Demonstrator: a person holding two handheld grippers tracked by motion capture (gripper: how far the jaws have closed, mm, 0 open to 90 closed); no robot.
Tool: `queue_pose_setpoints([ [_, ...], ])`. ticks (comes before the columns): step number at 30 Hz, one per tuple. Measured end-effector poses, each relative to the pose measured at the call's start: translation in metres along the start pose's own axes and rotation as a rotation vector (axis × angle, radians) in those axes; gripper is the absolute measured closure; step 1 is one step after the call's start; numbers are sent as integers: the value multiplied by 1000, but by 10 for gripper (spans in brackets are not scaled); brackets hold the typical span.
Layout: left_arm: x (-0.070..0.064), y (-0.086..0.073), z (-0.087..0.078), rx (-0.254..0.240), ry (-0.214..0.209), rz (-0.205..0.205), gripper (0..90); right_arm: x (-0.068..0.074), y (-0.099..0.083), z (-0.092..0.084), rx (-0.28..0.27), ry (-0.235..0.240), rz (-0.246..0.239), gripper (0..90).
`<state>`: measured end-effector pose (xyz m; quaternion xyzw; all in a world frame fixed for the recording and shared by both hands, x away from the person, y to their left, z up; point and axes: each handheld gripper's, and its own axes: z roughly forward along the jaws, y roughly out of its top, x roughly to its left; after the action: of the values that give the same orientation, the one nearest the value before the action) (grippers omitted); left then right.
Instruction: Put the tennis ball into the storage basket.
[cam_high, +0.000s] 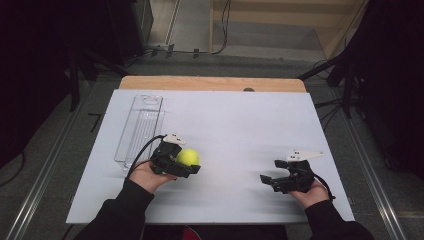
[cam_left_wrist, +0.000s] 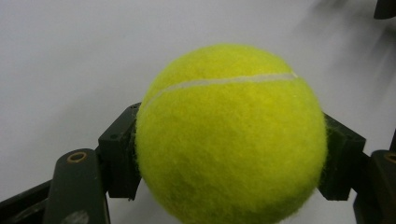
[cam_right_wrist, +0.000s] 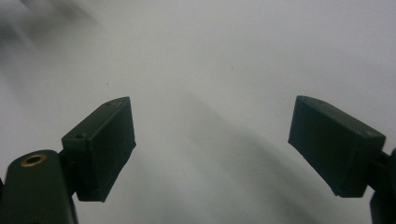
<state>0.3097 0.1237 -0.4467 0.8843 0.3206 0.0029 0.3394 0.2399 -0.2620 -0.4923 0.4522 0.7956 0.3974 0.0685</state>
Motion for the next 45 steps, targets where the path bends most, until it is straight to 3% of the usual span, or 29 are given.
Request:
queue_pose_setpoints([
  [18, 10, 5, -21, -33, 35, -31, 264, 0, 0, 1, 10, 0, -5, 127],
  [30, 16, 10, -27, -18, 47, -42, 264, 0, 0, 2, 10, -1, -2, 127],
  [45, 29, 13, -41, -34, 63, -67, 264, 0, -1, 1, 8, -3, -5, 127],
])
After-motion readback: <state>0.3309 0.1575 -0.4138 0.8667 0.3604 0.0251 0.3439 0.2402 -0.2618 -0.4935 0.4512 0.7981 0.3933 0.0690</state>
